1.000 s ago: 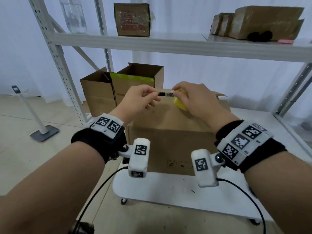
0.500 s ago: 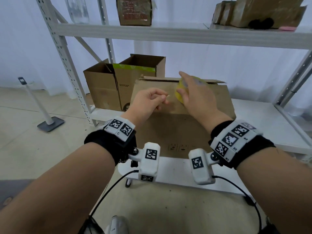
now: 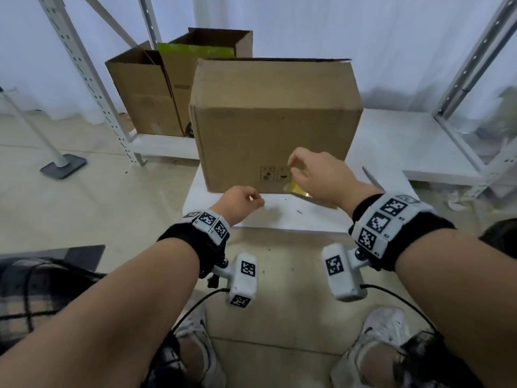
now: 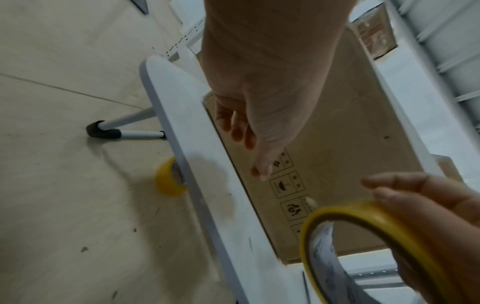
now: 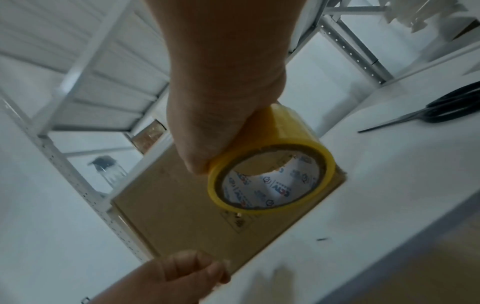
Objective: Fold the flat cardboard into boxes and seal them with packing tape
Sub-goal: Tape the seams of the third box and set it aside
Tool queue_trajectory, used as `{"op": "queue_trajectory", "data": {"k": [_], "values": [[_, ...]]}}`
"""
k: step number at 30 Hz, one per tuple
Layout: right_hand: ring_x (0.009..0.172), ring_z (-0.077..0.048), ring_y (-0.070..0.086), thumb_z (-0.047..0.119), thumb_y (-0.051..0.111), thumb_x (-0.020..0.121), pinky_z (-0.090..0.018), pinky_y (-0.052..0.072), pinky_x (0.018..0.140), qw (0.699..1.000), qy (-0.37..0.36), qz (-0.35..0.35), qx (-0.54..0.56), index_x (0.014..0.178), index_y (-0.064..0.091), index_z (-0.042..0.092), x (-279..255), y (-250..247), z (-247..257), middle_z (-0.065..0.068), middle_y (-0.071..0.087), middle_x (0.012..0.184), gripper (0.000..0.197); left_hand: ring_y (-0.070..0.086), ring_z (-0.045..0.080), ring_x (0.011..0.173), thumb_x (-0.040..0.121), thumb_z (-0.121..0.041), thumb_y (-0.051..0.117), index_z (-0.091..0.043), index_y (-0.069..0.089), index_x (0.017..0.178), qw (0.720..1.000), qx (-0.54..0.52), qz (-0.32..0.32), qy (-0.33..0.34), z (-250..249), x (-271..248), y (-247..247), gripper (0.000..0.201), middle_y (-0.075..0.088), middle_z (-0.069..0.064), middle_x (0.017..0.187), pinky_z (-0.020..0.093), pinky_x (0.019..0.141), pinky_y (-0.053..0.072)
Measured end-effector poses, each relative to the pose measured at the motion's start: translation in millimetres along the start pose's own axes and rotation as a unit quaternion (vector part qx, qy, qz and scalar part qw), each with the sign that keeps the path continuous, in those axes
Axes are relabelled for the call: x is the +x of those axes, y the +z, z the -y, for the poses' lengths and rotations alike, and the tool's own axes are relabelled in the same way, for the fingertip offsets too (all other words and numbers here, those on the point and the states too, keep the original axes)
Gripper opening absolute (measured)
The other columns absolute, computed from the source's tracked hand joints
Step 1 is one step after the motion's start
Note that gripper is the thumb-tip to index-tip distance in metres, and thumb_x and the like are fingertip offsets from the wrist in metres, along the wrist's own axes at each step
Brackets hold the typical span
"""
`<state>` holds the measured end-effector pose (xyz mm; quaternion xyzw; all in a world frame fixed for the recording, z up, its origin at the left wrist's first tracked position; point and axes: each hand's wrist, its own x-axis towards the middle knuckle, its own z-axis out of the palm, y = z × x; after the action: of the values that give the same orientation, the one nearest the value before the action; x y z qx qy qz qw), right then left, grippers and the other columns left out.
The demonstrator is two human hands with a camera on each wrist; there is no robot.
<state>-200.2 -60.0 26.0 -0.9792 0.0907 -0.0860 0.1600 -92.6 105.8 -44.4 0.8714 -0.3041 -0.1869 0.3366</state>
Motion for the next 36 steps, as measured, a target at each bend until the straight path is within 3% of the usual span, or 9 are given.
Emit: {"op": "queue_trajectory", "data": {"k": [2, 4, 9, 15, 19, 22, 28, 33, 36], "values": [[0.067, -0.016, 0.056, 0.026, 0.040, 0.100, -0.037, 0.049, 0.068, 0.999, 0.017, 0.025, -0.011, 0.114, 0.052, 0.022, -1.1, 13.4, -10.1, -0.001, 0.065, 0.087, 0.019, 0.058, 0.014, 0.077, 0.090, -0.025, 0.066, -0.011, 0.072, 0.090, 1.000, 0.018, 0.025, -0.004, 8.5, 6.8, 9.9, 0.015, 0.067, 0.004, 0.088, 0.020, 0.067, 0.045], [0.063, -0.011, 0.051, 0.026, 0.039, 0.100, -0.033, 0.043, 0.063, 0.999, 0.029, 0.037, -0.011, 0.115, 0.053, 0.021, 1.2, 22.9, -16.9, 0.002, 0.061, 0.082, 0.021, 0.058, 0.015, 0.086, 0.090, -0.017, 0.064, -0.007, 0.073, 0.096, 0.997, 0.041, 0.060, 0.000, 11.2, 10.5, 17.1, 0.015, 0.070, 0.008, 0.099, 0.020, 0.072, 0.041], [0.062, -0.009, 0.049, 0.026, 0.040, 0.100, -0.032, 0.043, 0.064, 0.998, 0.034, 0.045, -0.008, 0.117, 0.054, 0.021, 9.3, 35.5, -21.8, 0.005, 0.058, 0.080, 0.022, 0.058, 0.022, 0.093, 0.089, -0.012, 0.063, -0.003, 0.071, 0.096, 0.987, 0.126, 0.096, 0.009, 15.5, 14.6, 26.5, 0.014, 0.068, 0.011, 0.101, 0.022, 0.075, 0.039], [0.059, -0.008, 0.047, 0.026, 0.041, 0.100, -0.029, 0.035, 0.054, 0.998, 0.023, 0.052, -0.003, 0.116, 0.053, 0.022, 18.6, 47.0, -19.6, 0.004, 0.059, 0.077, 0.021, 0.051, 0.021, 0.085, 0.087, -0.009, 0.062, -0.006, 0.059, 0.102, 0.985, 0.148, 0.089, 0.000, 16.8, 15.3, 28.2, 0.016, 0.062, 0.010, 0.096, 0.028, 0.075, 0.041], [0.060, -0.002, 0.040, 0.026, 0.040, 0.100, -0.030, 0.035, 0.059, 0.998, 0.025, 0.051, -0.001, 0.116, 0.053, 0.022, 21.3, 50.9, -17.2, 0.003, 0.058, 0.076, 0.021, 0.055, 0.016, 0.075, 0.087, -0.019, 0.061, -0.011, 0.063, 0.089, 0.983, 0.133, 0.122, -0.023, 16.5, 19.4, 20.2, 0.008, 0.058, -0.003, 0.075, 0.025, 0.063, 0.038], [0.060, -0.002, 0.041, 0.027, 0.040, 0.099, -0.029, 0.035, 0.058, 0.998, 0.027, 0.051, 0.003, 0.115, 0.053, 0.023, 22.5, 51.5, -15.8, 0.002, 0.060, 0.081, 0.021, 0.049, 0.010, 0.068, 0.088, -0.017, 0.060, -0.010, 0.064, 0.081, 0.993, 0.068, 0.094, -0.030, 19.9, 17.7, 16.7, 0.011, 0.057, -0.003, 0.071, 0.019, 0.058, 0.038], [0.057, -0.006, 0.043, 0.027, 0.039, 0.100, -0.027, 0.032, 0.052, 0.998, 0.025, 0.056, -0.003, 0.116, 0.053, 0.022, 22.5, 51.0, -10.5, 0.008, 0.052, 0.070, 0.022, 0.057, 0.010, 0.059, 0.088, -0.006, 0.061, -0.001, 0.070, 0.091, 0.991, 0.033, 0.125, 0.017, 23.4, 7.5, 14.4, 0.010, 0.064, 0.005, 0.071, 0.008, 0.059, 0.045], [0.057, -0.002, 0.036, 0.026, 0.039, 0.100, -0.026, 0.029, 0.051, 0.998, 0.016, 0.055, 0.000, 0.118, 0.053, 0.021, 21.5, 51.9, -4.0, 0.010, 0.047, 0.066, 0.023, 0.056, 0.021, 0.093, 0.094, -0.010, 0.054, -0.004, 0.068, 0.103, 0.965, 0.189, 0.137, 0.117, 18.7, 3.7, 25.4, 0.018, 0.065, 0.007, 0.101, 0.023, 0.078, 0.038], [0.057, -0.002, 0.037, 0.026, 0.040, 0.100, -0.029, 0.031, 0.054, 0.998, 0.014, 0.055, 0.001, 0.119, 0.053, 0.021, 19.7, 52.3, -2.2, 0.009, 0.048, 0.066, 0.024, 0.053, 0.022, 0.095, 0.096, -0.011, 0.049, -0.005, 0.065, 0.106, 0.949, 0.245, 0.139, 0.139, 20.0, 4.5, 34.1, 0.019, 0.061, 0.009, 0.107, 0.025, 0.074, 0.033]]}}
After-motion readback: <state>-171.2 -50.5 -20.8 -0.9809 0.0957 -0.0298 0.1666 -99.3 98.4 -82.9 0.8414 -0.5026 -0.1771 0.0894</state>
